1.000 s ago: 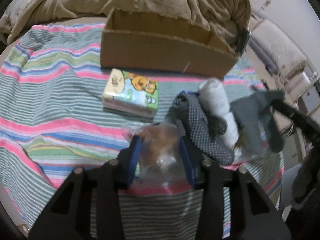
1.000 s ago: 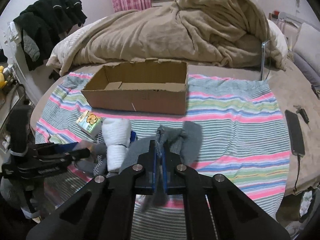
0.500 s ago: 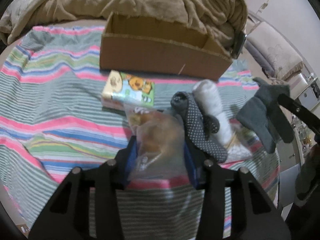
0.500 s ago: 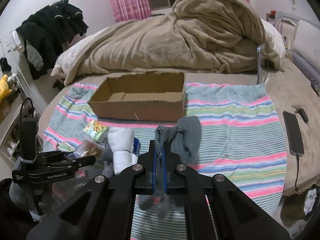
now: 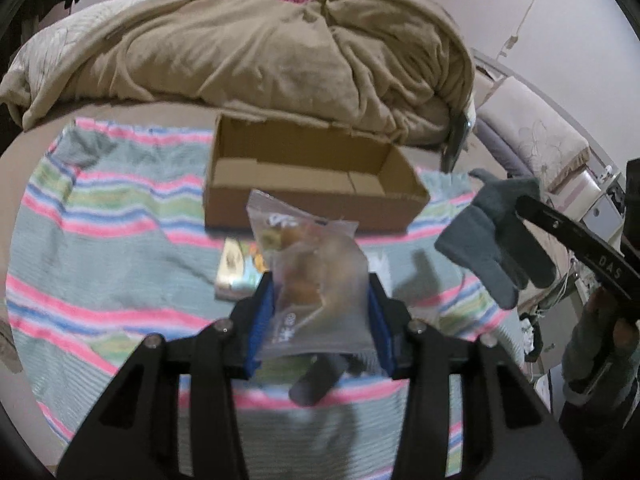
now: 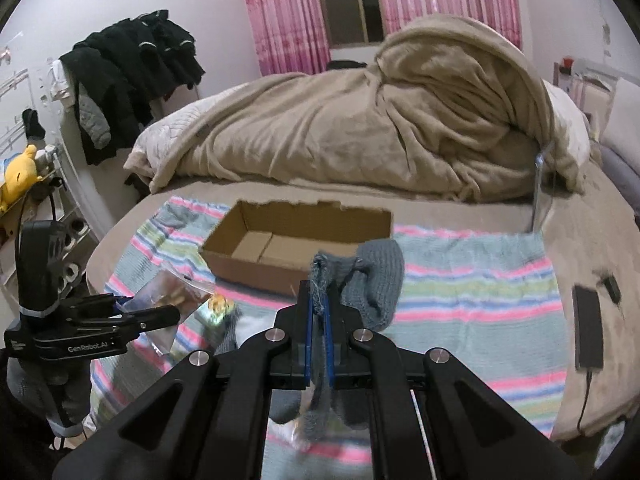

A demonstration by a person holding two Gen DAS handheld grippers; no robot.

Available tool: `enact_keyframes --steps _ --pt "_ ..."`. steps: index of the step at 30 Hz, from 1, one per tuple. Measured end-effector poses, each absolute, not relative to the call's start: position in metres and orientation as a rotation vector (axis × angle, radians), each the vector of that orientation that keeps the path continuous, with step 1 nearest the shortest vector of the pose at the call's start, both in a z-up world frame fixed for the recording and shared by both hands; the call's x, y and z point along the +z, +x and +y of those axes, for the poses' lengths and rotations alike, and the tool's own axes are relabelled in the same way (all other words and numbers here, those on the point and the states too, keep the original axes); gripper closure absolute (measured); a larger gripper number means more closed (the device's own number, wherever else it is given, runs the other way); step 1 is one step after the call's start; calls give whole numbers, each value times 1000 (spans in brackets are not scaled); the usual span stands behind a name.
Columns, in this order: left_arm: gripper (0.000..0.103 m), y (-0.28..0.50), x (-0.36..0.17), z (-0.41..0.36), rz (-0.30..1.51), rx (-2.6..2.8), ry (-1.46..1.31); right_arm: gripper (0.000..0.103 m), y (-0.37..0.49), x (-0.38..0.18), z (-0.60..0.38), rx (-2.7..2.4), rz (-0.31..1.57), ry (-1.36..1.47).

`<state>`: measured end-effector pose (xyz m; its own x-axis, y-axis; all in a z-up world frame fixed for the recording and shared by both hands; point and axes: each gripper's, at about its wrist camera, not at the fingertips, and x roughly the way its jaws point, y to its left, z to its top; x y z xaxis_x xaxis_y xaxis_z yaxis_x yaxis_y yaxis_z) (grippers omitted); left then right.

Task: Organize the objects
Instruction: 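Grasp the clear food bag with the left gripper while the right gripper grasps the gray glove, then carry the food bag into the box and open the left gripper while the right drops the glove in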

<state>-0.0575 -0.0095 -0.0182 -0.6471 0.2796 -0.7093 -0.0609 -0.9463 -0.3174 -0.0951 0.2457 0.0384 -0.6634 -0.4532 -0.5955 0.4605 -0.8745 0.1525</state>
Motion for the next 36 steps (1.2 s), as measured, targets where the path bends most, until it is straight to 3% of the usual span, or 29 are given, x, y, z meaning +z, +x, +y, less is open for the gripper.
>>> enact_keyframes --steps 14,36 --pt "58 -129 -9 -24 -344 2725 -1149 98 -160 57 211 -2456 153 768" --pt "55 -203 -57 -22 -275 2703 -1299 97 -243 -35 197 -2384 149 1051"
